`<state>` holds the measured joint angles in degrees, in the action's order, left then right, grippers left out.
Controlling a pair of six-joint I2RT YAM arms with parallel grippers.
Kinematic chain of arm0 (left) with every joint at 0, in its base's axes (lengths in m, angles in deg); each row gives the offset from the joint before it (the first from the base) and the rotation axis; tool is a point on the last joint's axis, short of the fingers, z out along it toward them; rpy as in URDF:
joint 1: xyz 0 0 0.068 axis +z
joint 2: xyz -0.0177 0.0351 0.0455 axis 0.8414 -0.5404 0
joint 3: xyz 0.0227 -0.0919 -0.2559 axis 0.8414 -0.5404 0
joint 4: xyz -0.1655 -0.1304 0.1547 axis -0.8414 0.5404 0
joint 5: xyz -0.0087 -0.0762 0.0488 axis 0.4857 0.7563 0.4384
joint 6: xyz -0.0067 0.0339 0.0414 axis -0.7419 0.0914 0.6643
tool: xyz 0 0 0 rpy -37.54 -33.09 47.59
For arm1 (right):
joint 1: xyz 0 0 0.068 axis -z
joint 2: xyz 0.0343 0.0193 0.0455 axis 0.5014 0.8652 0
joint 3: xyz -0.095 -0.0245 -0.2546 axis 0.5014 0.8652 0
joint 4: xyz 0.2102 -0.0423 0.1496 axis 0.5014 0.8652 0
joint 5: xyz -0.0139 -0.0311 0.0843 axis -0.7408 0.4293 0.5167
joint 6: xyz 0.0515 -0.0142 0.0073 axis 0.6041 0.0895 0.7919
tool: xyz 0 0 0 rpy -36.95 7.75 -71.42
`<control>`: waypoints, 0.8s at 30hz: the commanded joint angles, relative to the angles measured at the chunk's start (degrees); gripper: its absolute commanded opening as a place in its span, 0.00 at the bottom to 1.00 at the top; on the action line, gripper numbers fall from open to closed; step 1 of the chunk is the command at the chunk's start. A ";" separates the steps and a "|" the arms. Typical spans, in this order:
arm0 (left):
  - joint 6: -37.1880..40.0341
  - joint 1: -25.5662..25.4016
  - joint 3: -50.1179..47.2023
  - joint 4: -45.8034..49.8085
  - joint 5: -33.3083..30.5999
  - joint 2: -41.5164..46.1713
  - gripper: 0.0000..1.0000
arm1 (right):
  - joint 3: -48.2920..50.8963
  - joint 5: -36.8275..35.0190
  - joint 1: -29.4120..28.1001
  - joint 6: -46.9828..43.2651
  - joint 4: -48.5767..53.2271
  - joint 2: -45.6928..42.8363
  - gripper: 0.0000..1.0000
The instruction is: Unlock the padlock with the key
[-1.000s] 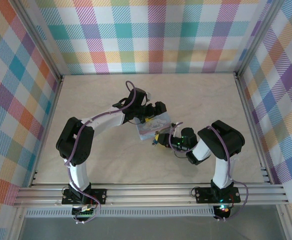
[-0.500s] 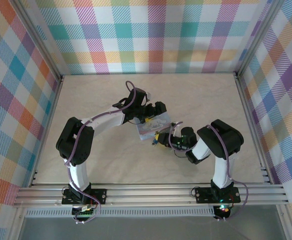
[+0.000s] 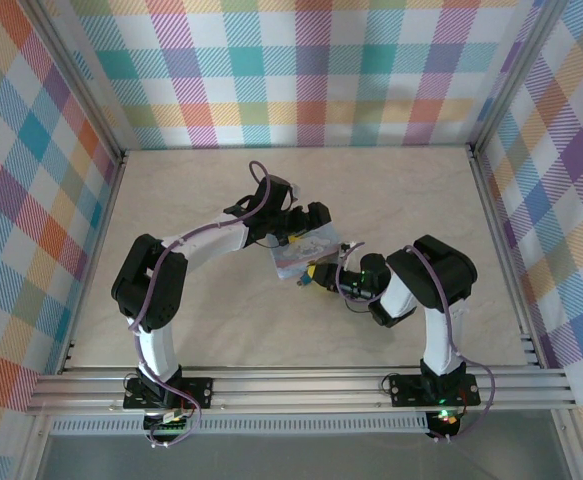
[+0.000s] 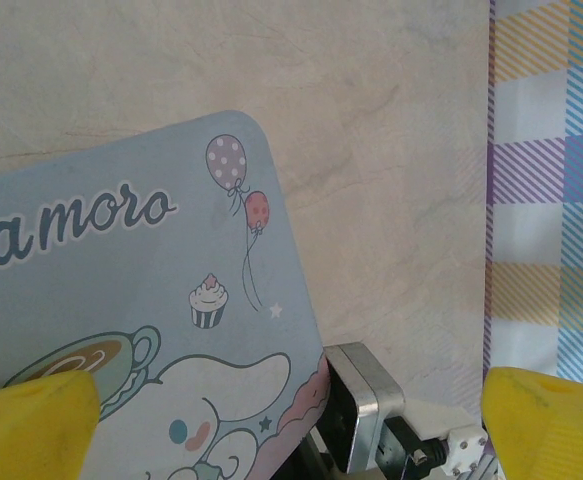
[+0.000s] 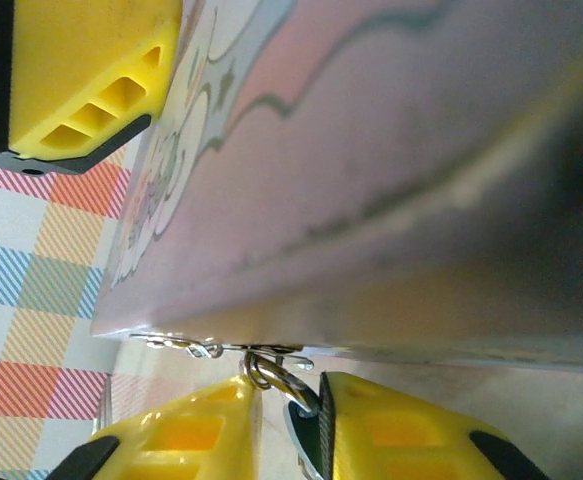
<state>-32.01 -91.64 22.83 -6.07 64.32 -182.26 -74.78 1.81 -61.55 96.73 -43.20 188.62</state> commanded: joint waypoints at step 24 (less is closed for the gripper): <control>-0.59 -0.06 -1.43 3.60 0.66 -0.84 0.98 | 3.40 -4.82 -0.37 -0.28 1.61 -4.26 0.02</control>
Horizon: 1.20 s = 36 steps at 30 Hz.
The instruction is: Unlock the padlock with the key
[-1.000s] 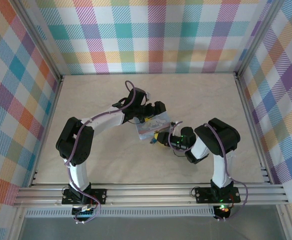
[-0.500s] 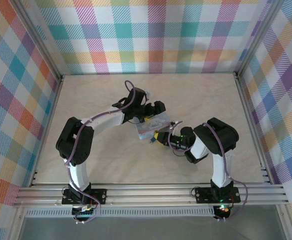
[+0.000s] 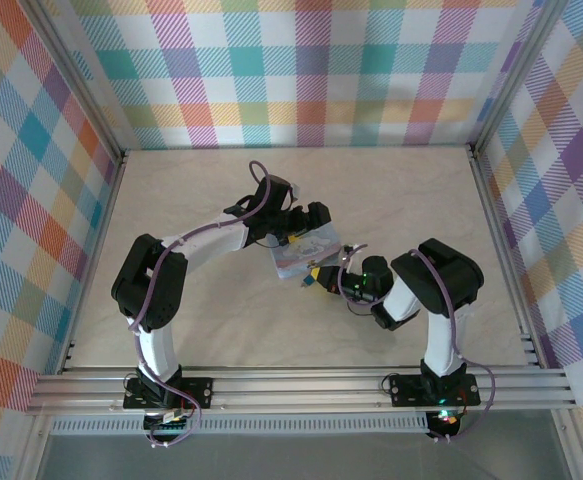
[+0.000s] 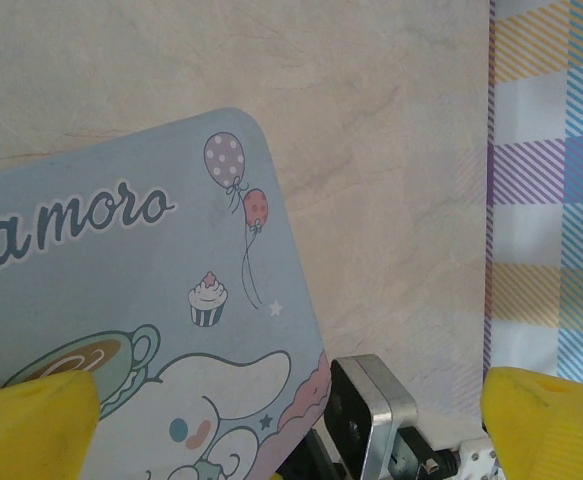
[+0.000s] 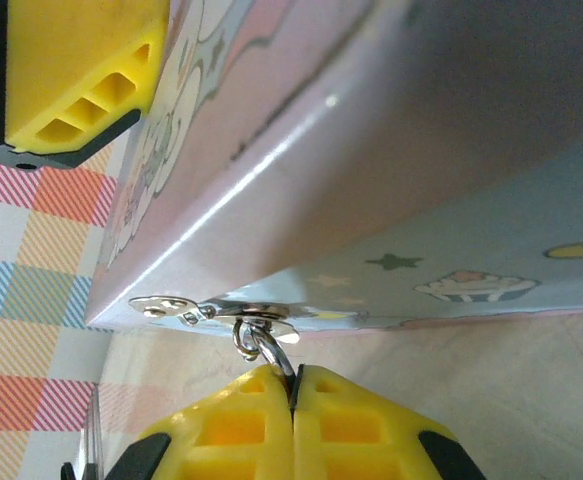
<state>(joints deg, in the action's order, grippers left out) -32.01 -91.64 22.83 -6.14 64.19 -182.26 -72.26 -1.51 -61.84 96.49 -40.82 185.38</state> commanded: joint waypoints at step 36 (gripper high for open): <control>-0.96 -0.19 -1.85 3.21 1.18 -0.36 0.98 | 3.09 -4.93 2.39 -0.36 8.06 -12.69 0.00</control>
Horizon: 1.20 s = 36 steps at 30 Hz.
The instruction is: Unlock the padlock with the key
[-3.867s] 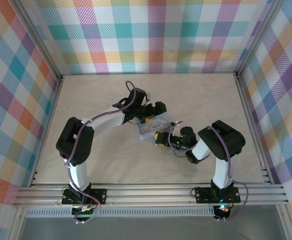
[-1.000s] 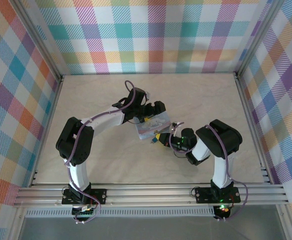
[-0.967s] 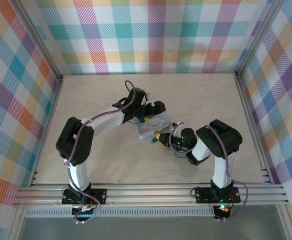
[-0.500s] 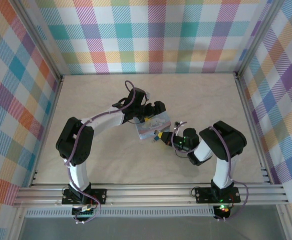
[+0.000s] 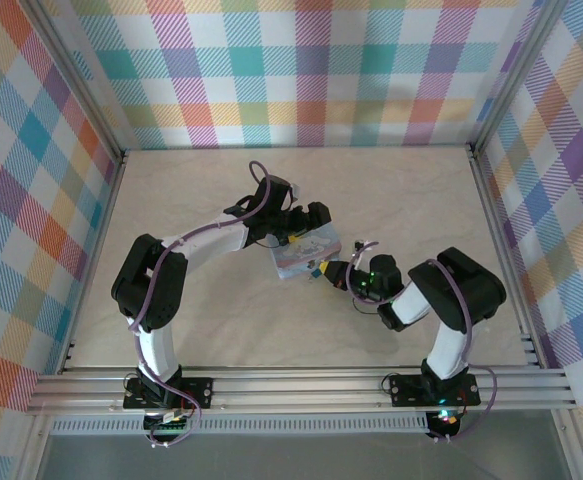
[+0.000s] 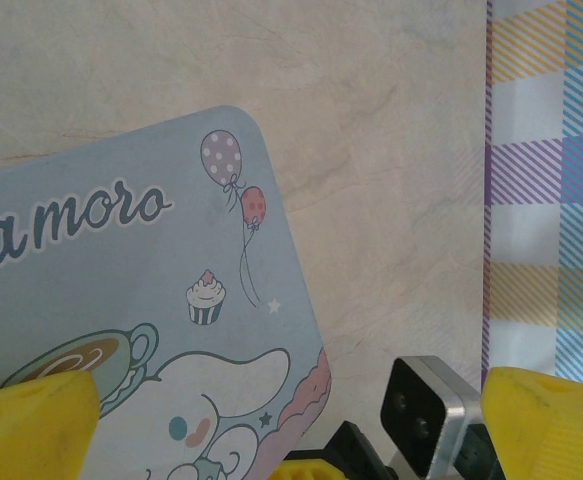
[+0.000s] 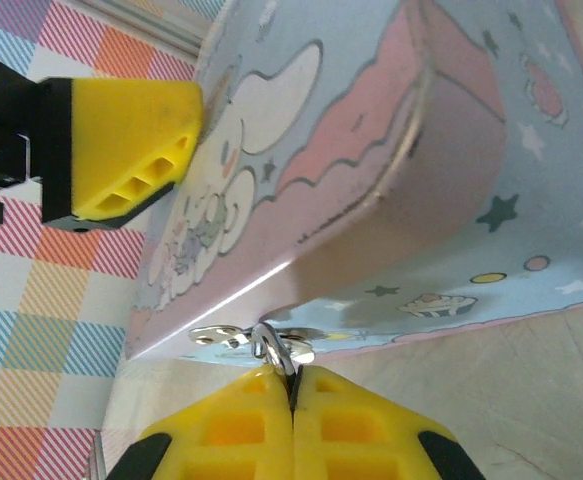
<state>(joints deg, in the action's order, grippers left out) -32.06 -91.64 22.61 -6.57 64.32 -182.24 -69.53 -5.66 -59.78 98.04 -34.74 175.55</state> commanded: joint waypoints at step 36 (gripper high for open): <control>18.29 0.07 -27.18 -3.92 -23.58 47.65 1.00 | -22.95 -1.05 0.34 -30.42 89.87 -47.93 0.00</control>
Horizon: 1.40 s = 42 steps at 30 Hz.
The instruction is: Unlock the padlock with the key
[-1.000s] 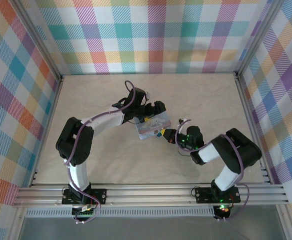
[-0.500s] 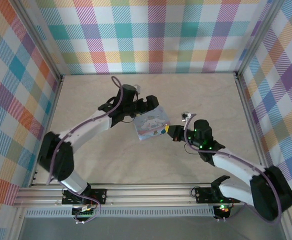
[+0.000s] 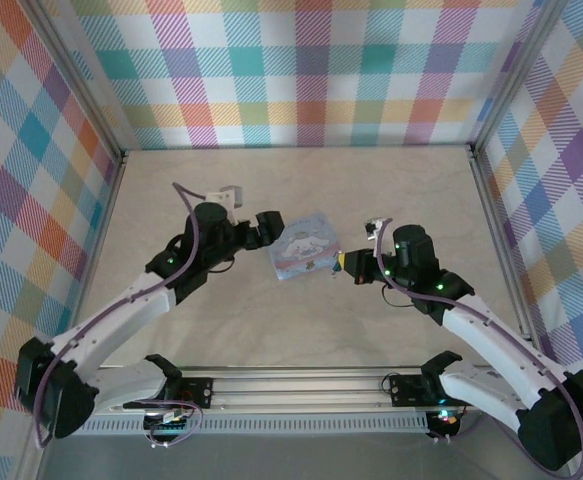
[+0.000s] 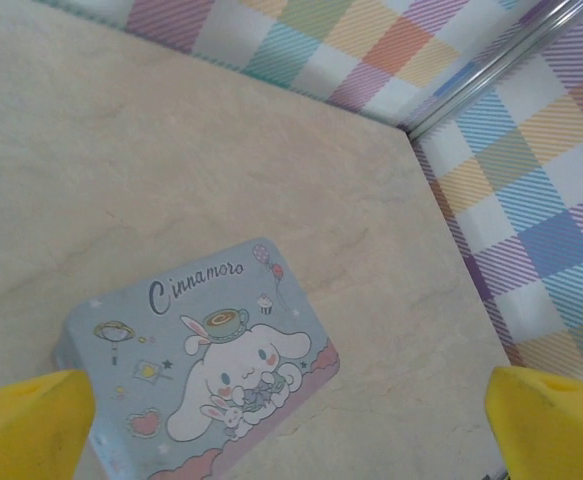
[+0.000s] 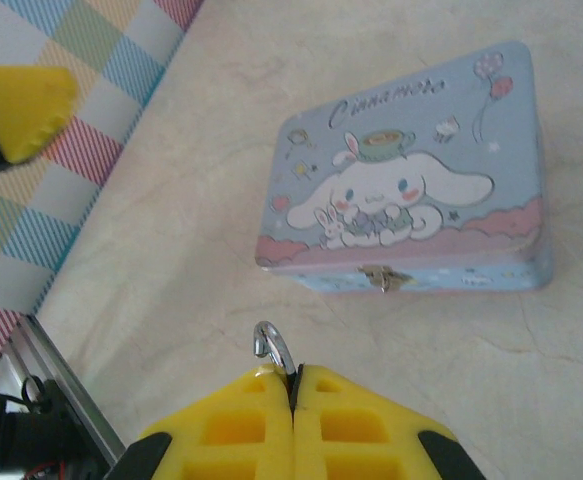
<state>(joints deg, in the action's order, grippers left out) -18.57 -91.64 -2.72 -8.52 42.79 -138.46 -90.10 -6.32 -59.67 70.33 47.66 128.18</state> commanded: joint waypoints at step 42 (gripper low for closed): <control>7.89 0.07 -12.06 2.89 -13.48 24.15 1.00 | 3.44 8.20 -0.72 0.06 8.79 19.54 0.00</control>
<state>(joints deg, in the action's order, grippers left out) -11.42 -91.64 -14.27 -6.33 30.22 -114.92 -86.58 -0.16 -59.80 69.65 59.64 146.30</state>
